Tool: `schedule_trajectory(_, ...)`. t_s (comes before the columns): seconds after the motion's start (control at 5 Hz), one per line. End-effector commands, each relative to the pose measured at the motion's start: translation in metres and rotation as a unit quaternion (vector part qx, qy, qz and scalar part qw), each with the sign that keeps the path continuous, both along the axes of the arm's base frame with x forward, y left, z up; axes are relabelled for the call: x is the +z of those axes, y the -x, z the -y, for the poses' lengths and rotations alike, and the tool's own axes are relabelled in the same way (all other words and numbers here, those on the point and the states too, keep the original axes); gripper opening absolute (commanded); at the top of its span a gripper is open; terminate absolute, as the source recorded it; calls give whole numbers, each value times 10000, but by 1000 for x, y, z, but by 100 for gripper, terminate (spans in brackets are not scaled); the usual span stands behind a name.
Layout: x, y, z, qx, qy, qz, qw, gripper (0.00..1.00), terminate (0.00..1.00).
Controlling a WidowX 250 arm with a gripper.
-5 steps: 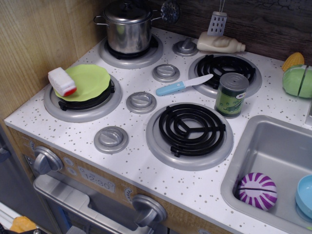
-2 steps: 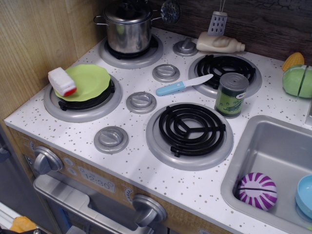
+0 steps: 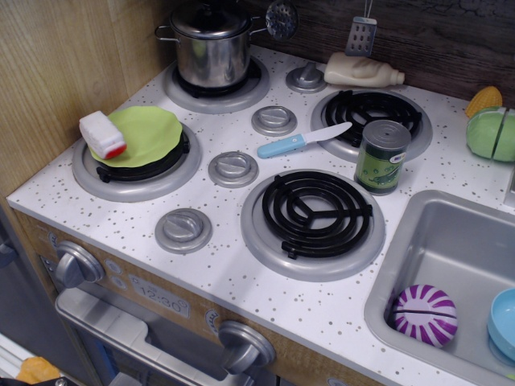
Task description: Take lid off pot or pan
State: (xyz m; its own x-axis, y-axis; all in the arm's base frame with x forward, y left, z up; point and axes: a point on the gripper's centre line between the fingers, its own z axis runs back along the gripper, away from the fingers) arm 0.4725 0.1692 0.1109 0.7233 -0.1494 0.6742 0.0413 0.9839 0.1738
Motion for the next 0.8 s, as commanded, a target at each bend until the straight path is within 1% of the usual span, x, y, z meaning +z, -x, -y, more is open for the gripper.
schedule_trajectory(0.0,31,6,-2,122,-215,298,9992,0,0)
schedule_trajectory(0.2,51,23,13,375,-391,223,9983,0,0)
schedule_trajectory(0.4,75,39,36,706,-616,98,9956,0,0)
schedule_trajectory(0.6,82,58,56,1058,-711,195,9916,0,0)
